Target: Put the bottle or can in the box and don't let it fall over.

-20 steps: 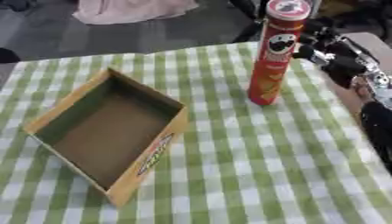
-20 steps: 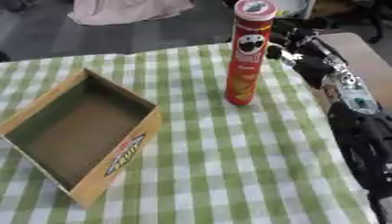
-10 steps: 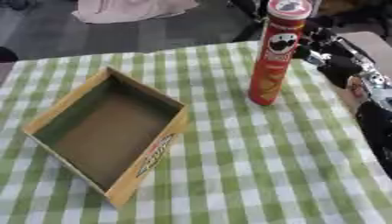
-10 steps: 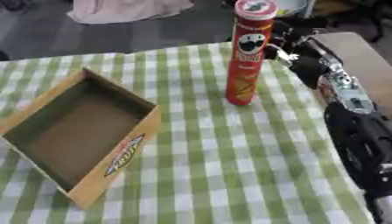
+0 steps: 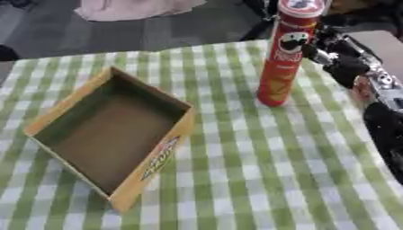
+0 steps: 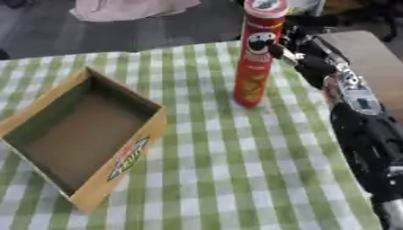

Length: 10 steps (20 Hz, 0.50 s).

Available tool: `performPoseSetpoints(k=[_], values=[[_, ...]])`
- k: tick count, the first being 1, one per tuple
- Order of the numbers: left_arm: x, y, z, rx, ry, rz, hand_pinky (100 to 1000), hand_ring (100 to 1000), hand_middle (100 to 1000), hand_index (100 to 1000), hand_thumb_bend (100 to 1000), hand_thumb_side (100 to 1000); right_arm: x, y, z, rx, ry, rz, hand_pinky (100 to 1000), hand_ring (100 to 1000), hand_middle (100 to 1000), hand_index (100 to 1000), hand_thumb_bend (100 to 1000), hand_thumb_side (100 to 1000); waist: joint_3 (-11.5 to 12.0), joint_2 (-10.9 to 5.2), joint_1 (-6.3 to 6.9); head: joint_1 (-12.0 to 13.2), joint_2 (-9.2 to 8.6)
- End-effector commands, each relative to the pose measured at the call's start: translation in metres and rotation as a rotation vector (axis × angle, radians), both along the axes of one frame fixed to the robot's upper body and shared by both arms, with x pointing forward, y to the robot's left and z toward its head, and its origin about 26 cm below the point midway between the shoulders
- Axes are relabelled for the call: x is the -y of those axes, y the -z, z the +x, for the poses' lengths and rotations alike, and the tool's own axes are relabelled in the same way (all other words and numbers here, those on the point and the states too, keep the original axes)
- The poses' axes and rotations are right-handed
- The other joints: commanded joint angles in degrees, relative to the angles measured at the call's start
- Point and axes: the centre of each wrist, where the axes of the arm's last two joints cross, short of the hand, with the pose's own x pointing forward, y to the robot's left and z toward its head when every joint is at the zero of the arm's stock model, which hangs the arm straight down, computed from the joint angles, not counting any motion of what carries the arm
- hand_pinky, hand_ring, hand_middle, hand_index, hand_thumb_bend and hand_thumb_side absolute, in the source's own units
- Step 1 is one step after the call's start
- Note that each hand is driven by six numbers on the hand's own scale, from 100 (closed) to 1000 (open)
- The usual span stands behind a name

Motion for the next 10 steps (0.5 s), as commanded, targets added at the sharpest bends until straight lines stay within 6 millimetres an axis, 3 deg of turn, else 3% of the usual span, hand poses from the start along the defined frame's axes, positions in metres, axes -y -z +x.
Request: performPoseSetpoints(k=[1, 10], values=[[-0.0033, -0.0098, 0.0005, 0.026, 0.003, 0.017, 1000, 654, 862, 784, 110, 704, 0.0000, -0.0212, -0.0007, 0.055, -0.010, -0.013, 804, 1000, 1000, 1000, 435, 210, 0.16, -0.70, -0.14, 0.04, -0.96], [-0.0023, -0.0115, 0.0016, 0.032, 0.008, 0.015, 1000, 653, 862, 784, 110, 704, -0.0031, -0.0253, 0.0007, 0.065, -0.017, -0.022, 804, 1000, 1000, 1000, 435, 208, 0.47, -0.24, -0.29, 0.02, -1.17]])
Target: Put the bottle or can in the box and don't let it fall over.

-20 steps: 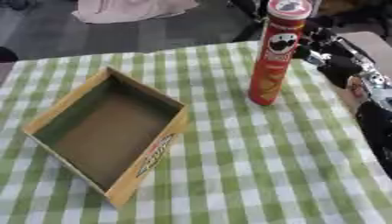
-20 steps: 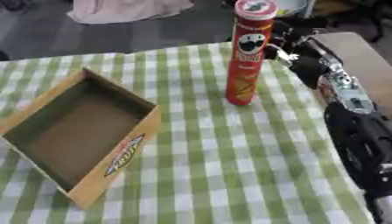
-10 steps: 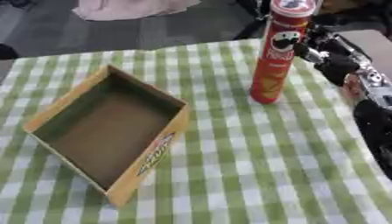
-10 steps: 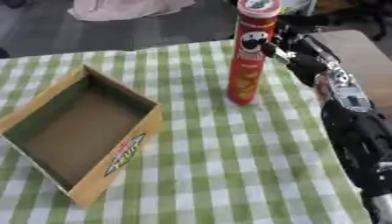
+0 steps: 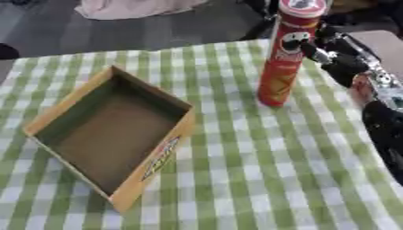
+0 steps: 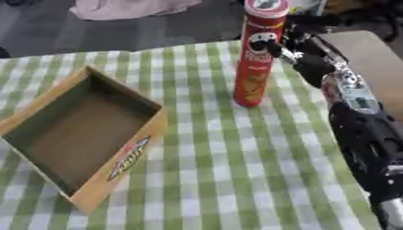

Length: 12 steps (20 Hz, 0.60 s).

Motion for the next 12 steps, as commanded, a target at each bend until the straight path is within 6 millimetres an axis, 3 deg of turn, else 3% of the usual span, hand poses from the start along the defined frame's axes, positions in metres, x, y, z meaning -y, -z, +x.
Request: performPoseSetpoints(k=[1, 12], values=[[-0.0030, -0.0094, 0.0001, 0.025, 0.002, 0.016, 1000, 653, 862, 784, 110, 704, -0.0014, -0.0218, -0.0004, 0.055, -0.010, -0.019, 804, 1000, 1000, 1000, 435, 208, 0.16, -0.76, -0.16, 0.01, -0.73], [-0.0019, -0.0102, 0.0010, 0.028, 0.008, 0.012, 1000, 651, 862, 784, 112, 705, -0.0009, -0.0227, 0.0013, 0.041, 0.028, -0.032, 801, 1000, 1000, 1000, 441, 199, 0.54, -0.35, -0.43, -0.25, -1.62]])
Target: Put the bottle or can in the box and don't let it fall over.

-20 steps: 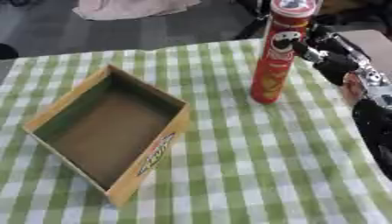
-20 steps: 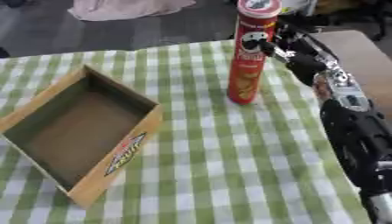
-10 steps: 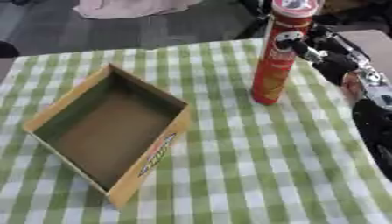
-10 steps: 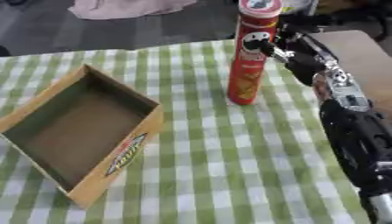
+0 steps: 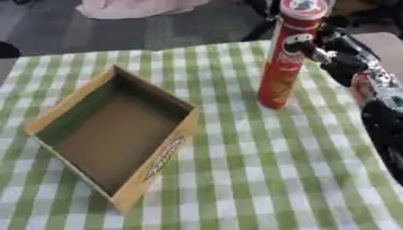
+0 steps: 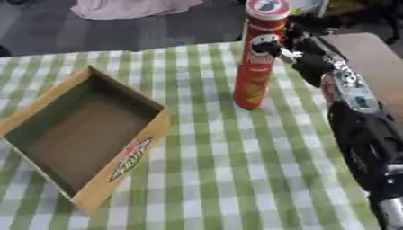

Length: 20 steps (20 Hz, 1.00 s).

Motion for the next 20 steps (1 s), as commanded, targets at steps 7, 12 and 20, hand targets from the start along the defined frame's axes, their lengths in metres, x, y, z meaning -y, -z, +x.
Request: performPoseSetpoints(k=[7, 12, 20], values=[[-0.001, -0.012, 0.002, 0.036, 0.009, 0.014, 1000, 650, 863, 784, 110, 705, -0.001, -0.025, 0.001, 0.054, 0.031, -0.017, 801, 1000, 1000, 1000, 441, 204, 0.71, 0.20, -0.25, -0.91, -2.48], [-0.001, -0.013, 0.002, 0.040, 0.012, 0.015, 1000, 649, 864, 784, 109, 706, -0.002, -0.029, 0.002, 0.068, 0.028, -0.014, 798, 1000, 1000, 1000, 441, 209, 1.21, 0.70, -0.39, -1.48, -3.07], [0.000, -0.013, 0.003, 0.041, 0.014, 0.011, 1000, 647, 861, 784, 110, 707, 0.000, -0.031, 0.002, 0.070, 0.043, -0.013, 793, 1000, 1000, 1000, 438, 215, 1.51, 1.12, -0.63, -1.62, -3.30]])
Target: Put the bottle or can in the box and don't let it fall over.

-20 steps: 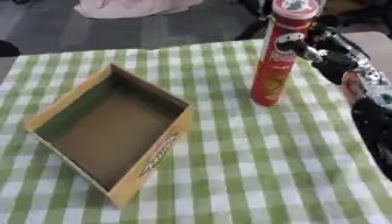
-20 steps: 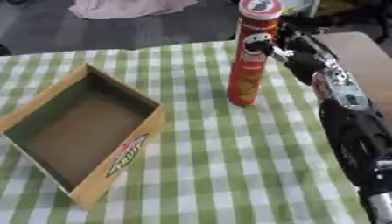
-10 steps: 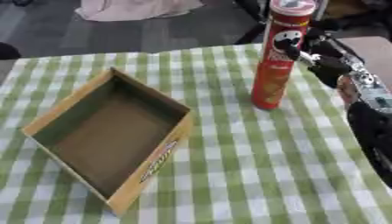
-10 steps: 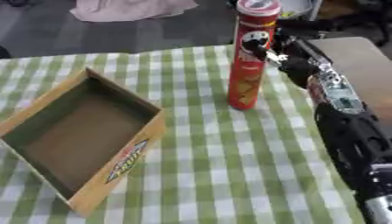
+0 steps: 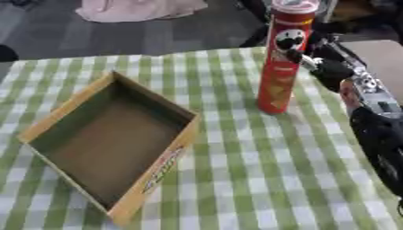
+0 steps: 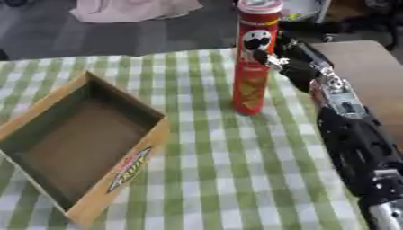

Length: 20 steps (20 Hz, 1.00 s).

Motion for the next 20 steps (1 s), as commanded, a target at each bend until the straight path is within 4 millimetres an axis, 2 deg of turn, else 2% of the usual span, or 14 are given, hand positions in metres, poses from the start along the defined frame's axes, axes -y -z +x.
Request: performPoseSetpoints(k=[1, 5, 10, 13, 20], values=[[-0.0029, -0.0107, -0.0001, 0.029, 0.002, 0.019, 1000, 647, 860, 784, 110, 707, 0.0048, -0.0169, -0.0017, 0.037, 0.013, -0.011, 793, 1000, 1000, 1000, 435, 219, 0.10, -0.91, -0.08, -0.03, -0.77], [-0.0028, -0.0106, 0.0000, 0.029, 0.002, 0.018, 1000, 646, 860, 783, 109, 707, 0.0031, -0.0170, -0.0016, 0.040, -0.019, -0.032, 790, 1000, 1000, 1000, 432, 304, 0.05, -0.88, -0.04, 0.01, -0.63], [-0.0033, -0.0099, -0.0003, 0.027, 0.001, 0.017, 1000, 645, 859, 783, 105, 705, 0.0044, -0.0155, -0.0018, 0.035, -0.030, -0.051, 782, 1000, 1000, 1000, 436, 337, -0.05, -1.00, 0.02, 0.18, -0.39], [-0.0036, -0.0096, -0.0005, 0.027, 0.002, 0.017, 1000, 643, 857, 783, 102, 703, 0.0049, -0.0150, -0.0021, 0.036, -0.038, -0.063, 782, 1000, 1000, 1000, 432, 395, -0.21, -1.14, 0.02, 0.35, -0.25], [-0.0037, -0.0090, -0.0006, 0.026, 0.006, 0.016, 1000, 640, 856, 783, 100, 701, 0.0060, -0.0125, -0.0017, 0.031, -0.033, -0.071, 789, 1000, 1000, 1000, 443, 364, -0.26, -1.34, 0.15, 0.32, -0.31]])
